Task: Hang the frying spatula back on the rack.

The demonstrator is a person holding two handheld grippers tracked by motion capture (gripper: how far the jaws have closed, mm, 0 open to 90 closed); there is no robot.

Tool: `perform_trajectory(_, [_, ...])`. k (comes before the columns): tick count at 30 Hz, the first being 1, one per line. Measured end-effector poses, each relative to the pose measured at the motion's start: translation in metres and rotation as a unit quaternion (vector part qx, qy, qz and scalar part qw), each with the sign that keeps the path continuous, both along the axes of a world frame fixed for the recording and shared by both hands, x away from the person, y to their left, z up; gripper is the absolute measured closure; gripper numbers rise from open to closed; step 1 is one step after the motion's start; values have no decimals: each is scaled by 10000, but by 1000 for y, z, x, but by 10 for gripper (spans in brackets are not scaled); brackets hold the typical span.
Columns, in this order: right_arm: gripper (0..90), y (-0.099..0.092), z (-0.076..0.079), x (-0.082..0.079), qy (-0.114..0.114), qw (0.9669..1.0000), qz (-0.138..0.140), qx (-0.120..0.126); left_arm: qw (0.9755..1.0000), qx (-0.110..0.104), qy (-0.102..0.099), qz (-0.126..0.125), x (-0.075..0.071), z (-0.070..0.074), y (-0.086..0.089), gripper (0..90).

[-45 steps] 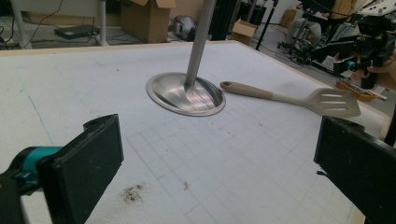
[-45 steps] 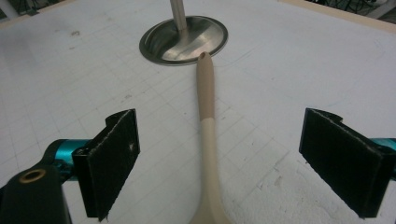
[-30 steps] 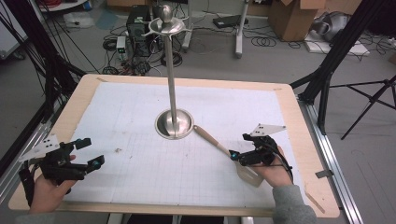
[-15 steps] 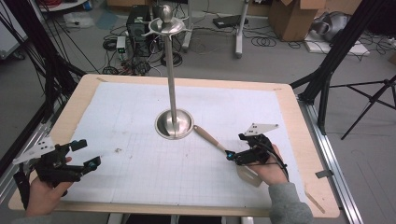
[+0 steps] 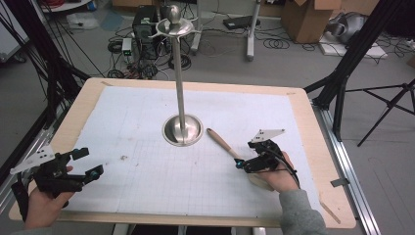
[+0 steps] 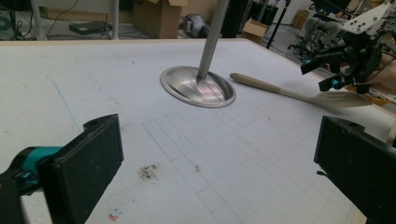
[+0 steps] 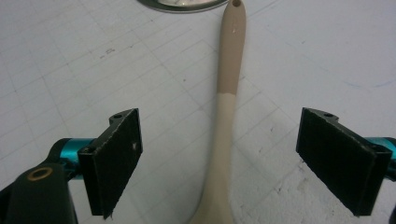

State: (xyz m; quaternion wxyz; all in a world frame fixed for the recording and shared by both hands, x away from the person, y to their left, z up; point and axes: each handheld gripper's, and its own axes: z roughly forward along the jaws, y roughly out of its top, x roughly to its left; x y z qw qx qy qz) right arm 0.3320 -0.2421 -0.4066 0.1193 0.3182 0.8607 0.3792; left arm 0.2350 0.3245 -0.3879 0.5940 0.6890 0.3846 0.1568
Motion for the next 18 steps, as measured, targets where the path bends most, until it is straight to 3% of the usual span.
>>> perform_trajectory(3, [138, 1, -2, 2, 79, 10000, -5, -38, 10000, 11, 14, -4, 0, 0, 0, 18])
perform_trajectory(9, [163, 4, -5, 6, 237, 9989, 110, -388, 10000, 5, 24, 22, -1, -1, 2, 18])
perform_trajectory(13, [231, 7, -8, 8, 363, 9972, 193, -617, 10000, 12, 34, 43, -3, -1, 2, 18])
perform_trajectory(18, [324, 9, -9, 9, 486, 9958, 244, -734, 10000, 12, 34, 78, -5, -1, 4, 18])
